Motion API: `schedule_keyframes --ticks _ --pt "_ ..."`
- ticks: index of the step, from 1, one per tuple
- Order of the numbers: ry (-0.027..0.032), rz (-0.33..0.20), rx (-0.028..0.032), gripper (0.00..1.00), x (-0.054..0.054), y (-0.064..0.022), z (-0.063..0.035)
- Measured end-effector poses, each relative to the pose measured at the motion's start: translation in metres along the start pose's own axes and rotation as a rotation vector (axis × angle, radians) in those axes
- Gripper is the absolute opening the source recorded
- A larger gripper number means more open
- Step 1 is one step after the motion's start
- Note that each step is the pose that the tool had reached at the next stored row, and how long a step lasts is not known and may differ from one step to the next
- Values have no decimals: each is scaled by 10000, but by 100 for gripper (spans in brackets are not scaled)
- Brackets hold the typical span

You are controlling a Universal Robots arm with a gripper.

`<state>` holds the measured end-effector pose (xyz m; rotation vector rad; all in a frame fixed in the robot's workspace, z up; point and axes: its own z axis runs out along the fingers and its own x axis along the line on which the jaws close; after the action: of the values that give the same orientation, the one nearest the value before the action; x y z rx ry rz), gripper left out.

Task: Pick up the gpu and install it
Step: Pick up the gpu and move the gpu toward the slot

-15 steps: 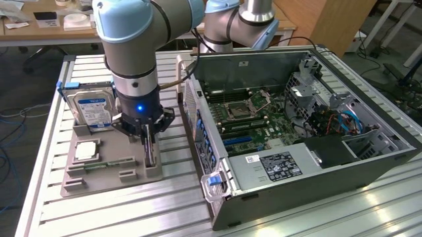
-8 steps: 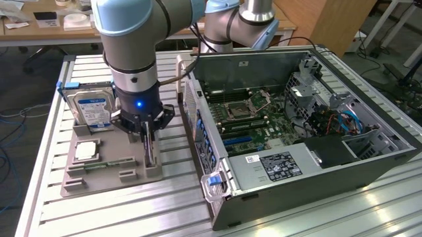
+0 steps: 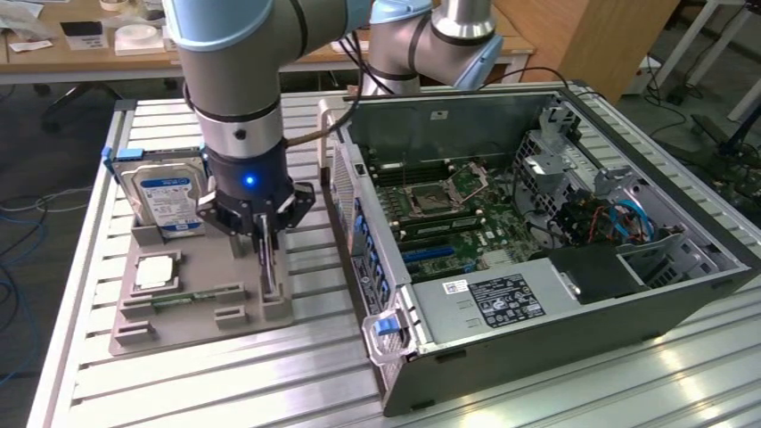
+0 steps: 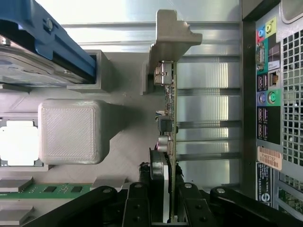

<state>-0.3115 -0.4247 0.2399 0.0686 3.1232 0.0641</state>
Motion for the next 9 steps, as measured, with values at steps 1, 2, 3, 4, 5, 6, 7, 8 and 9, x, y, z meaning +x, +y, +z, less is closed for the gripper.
schedule_keyframes --ticks 1,2,3,4,5,6,7,8,9 --pt "0 0 0 28 0 1 -14" --pt "1 0 0 28 0 1 -28" --pt "0 0 0 28 -1 2 -42" --pt "0 0 0 28 -1 2 -58" --pt "1 0 0 28 -1 3 -74" --pt "1 0 0 28 -2 4 -90" --pt "0 0 0 28 -2 4 -108" --pt "0 0 0 28 -2 5 -125" --pt "0 0 0 28 -2 6 -144"
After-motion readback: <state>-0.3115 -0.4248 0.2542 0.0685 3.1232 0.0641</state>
